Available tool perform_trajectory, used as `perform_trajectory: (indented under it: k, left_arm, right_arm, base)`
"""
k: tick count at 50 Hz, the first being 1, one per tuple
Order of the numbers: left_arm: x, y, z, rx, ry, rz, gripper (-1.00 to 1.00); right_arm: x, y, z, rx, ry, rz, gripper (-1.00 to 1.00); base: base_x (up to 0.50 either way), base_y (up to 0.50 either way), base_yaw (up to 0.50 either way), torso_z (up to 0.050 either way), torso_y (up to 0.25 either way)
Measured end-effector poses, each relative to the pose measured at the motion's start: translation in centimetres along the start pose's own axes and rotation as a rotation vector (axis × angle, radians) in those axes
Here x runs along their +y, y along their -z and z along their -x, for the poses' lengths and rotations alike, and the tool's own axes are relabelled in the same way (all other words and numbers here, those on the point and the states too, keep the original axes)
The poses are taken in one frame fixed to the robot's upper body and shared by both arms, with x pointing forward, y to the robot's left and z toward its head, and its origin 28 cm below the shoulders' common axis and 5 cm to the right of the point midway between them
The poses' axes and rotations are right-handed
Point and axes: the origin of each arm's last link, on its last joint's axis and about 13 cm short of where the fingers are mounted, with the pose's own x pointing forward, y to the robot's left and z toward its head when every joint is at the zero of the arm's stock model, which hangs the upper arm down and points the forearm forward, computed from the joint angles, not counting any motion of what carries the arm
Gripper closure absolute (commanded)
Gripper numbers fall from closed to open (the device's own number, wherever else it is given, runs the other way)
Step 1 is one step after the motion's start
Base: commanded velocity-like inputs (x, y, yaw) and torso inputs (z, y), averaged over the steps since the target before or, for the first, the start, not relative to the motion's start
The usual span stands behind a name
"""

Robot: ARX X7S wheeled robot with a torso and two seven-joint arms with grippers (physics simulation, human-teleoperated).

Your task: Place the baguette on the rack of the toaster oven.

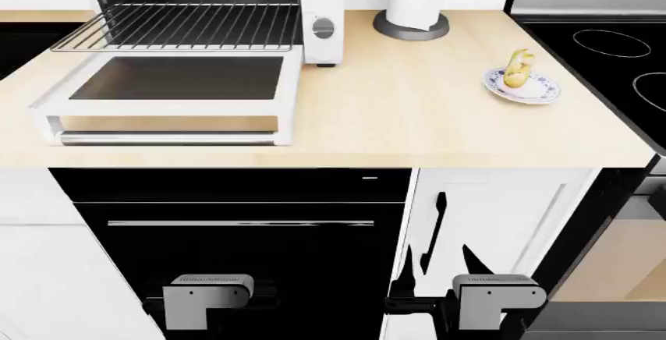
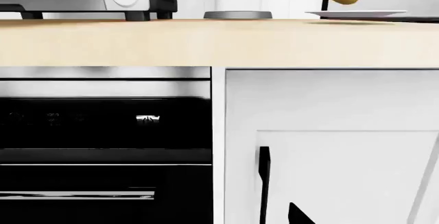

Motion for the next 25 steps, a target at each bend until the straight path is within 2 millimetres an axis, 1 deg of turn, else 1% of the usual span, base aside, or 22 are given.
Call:
perform_trajectory:
  k: [25]
  left_arm:
    - [-0.16, 0.17, -0.03, 0.015, 0.014, -0.017, -1.00]
  right_arm:
    - [0.00, 0.02, 0.04, -0.003, 0.004, 0.007, -1.00]
  base:
    - [0.00, 0.00, 0.00, 0.000, 0.000]
